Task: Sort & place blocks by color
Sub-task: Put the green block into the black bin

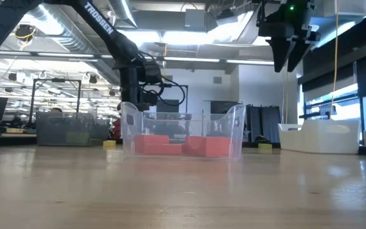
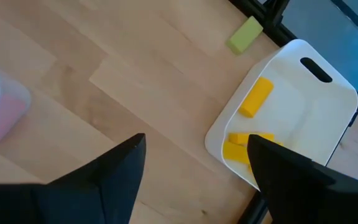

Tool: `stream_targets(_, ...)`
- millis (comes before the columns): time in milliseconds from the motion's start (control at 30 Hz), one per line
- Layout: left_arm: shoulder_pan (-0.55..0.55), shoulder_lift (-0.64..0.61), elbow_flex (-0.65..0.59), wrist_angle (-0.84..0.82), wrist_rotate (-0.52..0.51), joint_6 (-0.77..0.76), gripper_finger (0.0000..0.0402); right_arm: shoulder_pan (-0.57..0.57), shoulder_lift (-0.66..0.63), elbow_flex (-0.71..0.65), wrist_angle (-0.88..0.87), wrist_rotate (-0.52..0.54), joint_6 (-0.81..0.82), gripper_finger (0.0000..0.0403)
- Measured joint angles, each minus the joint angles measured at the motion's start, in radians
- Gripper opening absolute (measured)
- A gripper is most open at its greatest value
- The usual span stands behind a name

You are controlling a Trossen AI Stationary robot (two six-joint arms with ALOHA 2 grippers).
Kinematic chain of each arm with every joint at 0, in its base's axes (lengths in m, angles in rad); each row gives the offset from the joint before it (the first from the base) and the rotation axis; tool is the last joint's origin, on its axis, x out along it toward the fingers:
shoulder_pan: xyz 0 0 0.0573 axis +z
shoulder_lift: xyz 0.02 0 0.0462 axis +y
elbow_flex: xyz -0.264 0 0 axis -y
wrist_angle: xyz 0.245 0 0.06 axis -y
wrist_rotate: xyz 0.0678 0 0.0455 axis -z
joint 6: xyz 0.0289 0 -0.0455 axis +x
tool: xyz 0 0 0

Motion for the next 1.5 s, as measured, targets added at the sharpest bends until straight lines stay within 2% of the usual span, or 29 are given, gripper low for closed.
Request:
stream_targets(267,0.016,0.021,0.001,0.033,0.075,0.029,0.0202,0.000,0.000,0.000,0.016,0.001,0.000,0.0281)
stream_targets(600,0.002,0.095,0.003,0.034,0.001,0.022,0.0200,0.000,0.000,0.000,0.031,0.001,0.000,0.0281)
stream_targets(700,-0.012,0.097,0.003,0.032,-0.044,0.003,0.0178,0.000,0.000,0.000,0.039,0.001,0.000,0.0281)
stream_targets(833,-0.030,0.076,0.001,0.022,-0.083,0.004,0.0125,0.000,0.000,0.000,0.043,0.001,-0.001,0.0281)
stream_targets(1033,-0.048,-0.002,0.000,-0.068,-0.115,-0.016,0.0123,0.000,0.000,0.000,0.045,-0.011,-0.069,0.0281)
stream_targets(1333,-0.066,-0.243,0.000,-0.187,-0.153,-0.155,0.0123,0.000,0.000,0.000,0.126,-0.154,-0.277,0.0281)
stream_targets(1500,-0.066,-0.369,0.000,-0.319,-0.229,-0.286,0.0123,0.000,0.000,0.000,0.229,-0.292,-0.413,0.0281)
